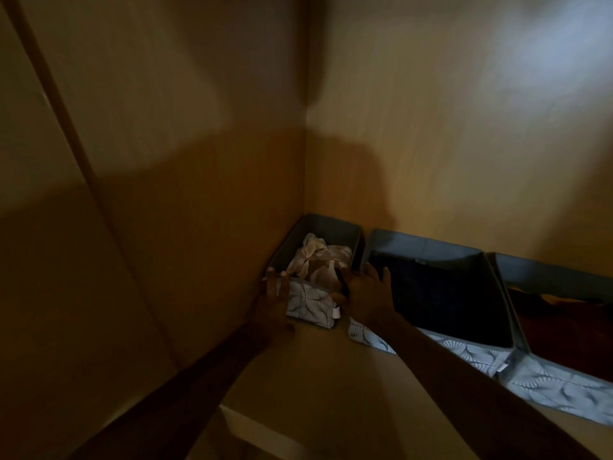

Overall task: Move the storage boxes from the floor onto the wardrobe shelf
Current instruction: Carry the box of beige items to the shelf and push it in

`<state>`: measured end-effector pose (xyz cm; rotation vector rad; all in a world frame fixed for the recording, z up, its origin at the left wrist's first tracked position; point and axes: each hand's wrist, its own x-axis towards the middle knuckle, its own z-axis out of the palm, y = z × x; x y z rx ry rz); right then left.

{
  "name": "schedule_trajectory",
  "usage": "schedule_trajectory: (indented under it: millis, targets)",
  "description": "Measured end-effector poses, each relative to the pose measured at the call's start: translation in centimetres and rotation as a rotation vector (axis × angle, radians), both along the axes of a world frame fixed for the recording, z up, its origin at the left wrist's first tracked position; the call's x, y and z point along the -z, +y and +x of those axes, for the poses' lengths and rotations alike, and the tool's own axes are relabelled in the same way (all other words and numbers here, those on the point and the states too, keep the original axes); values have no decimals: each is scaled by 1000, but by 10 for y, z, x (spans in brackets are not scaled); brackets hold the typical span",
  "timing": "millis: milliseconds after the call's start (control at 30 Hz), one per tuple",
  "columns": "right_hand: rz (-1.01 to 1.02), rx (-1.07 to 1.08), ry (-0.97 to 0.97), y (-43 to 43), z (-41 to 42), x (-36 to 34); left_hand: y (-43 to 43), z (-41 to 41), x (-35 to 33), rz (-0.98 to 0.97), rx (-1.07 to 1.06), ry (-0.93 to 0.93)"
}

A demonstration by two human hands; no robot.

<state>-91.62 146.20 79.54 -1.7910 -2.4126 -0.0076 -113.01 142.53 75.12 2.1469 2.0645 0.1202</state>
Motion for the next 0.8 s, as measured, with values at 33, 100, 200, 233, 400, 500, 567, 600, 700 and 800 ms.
schedule_trajectory:
  millis: [33, 100, 200, 233, 400, 500, 567, 600, 700, 800]
  targets:
    - [-2, 1, 6, 0, 0, 0, 0, -1, 1, 0, 3, -1]
    - [-4, 4, 9, 0, 1, 0, 0, -2, -1, 0, 8, 8]
    - [5, 2, 17, -1, 2, 2, -2, -1, -6, -6, 2, 53]
    - [2, 0, 17, -2, 2, 2, -2, -2, -6, -1, 1, 54]
    - [0, 0, 1, -7, 2, 4, -7, -10, -5, 41, 29, -109]
    - [17, -39, 44, -15, 1, 7, -18, -13, -2, 106, 13, -335]
    - [54, -84, 94, -21, -1, 11, -33, -9, 2, 134, -38, -575]
    - [73, -113, 132, -25, -2, 15, -45, -7, 3, 140, -83, -704]
    - [76, -232, 346, -44, -3, 31, -78, 4, 7, 216, -287, -944]
    - [51, -338, 447, -79, -2, 34, -129, 12, 11, 291, -418, -1118]
